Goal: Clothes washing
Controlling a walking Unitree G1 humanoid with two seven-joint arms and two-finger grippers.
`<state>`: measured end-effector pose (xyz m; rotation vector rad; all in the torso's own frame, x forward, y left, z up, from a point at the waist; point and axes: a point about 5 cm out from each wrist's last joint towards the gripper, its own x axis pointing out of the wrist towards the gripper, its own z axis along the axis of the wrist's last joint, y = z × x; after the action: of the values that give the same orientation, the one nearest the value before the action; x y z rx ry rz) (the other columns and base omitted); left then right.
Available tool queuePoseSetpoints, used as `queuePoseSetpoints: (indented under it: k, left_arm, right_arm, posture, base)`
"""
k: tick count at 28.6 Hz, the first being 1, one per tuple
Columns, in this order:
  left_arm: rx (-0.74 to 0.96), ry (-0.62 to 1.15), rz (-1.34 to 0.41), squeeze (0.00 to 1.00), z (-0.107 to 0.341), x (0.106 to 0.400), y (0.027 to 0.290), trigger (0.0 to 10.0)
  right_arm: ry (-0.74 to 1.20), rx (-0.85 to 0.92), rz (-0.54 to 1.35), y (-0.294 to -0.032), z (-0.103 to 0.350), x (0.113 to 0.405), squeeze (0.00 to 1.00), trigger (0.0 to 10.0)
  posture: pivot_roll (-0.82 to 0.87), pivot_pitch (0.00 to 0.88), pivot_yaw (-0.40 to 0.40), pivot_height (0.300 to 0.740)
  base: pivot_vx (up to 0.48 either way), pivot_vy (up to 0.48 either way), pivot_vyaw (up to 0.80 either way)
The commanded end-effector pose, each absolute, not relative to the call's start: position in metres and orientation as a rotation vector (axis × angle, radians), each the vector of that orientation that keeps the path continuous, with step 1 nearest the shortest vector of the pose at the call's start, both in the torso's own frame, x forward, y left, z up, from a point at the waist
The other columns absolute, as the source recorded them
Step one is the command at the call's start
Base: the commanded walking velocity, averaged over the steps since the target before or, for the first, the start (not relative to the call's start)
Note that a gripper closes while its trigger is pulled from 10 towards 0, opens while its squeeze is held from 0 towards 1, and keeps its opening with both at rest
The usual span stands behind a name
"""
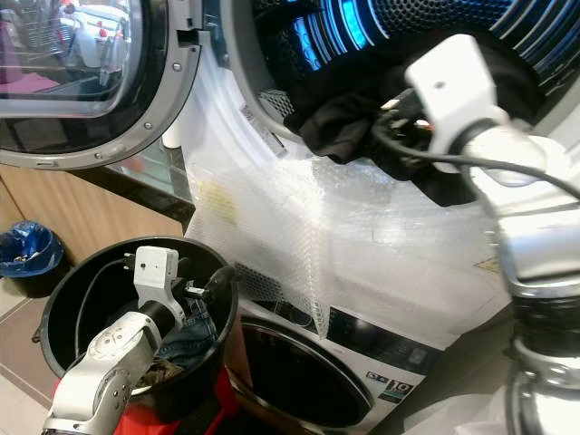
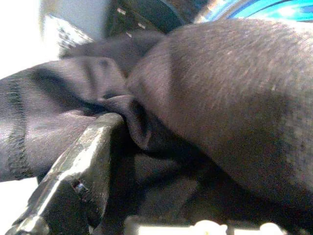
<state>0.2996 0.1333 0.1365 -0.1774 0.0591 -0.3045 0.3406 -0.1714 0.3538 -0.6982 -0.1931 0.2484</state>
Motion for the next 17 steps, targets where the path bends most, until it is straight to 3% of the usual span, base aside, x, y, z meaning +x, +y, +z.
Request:
queuePoseSetpoints:
  k: [1, 10, 17]
  left_arm:
    - [-0.164, 0.029, -0.309, 0.00, 0.143, 0.301, 0.131, 10.0]
    - [-0.145, 0.023, -0.302, 0.00, 0.145, 0.298, 0.131, 10.0]
    - [-0.149, 0.016, -0.282, 0.00, 0.146, 0.293, 0.131, 10.0]
  right_arm:
    - [-0.225, -0.754, 0.257, -0.162, 0.359, 0.344, 0.00, 10.0]
    - [-0.258, -0.891, 0.347, -0.121, 0.355, 0.375, 0.00, 10.0]
    - [-0.285, -0.956, 0.254, -0.120, 0.376, 0.405, 0.00, 10.0]
  posture:
    - [-0.14, 0.000, -0.096, 0.740]
    - [-0.12, 0.018, -0.117, 0.740]
    - [-0.08, 0.031, -0.132, 0.740]
  base:
    - [0.000, 0.000, 0.00]
    - [0.000, 0.000, 0.00]
    - [0.000, 0.000, 0.00]
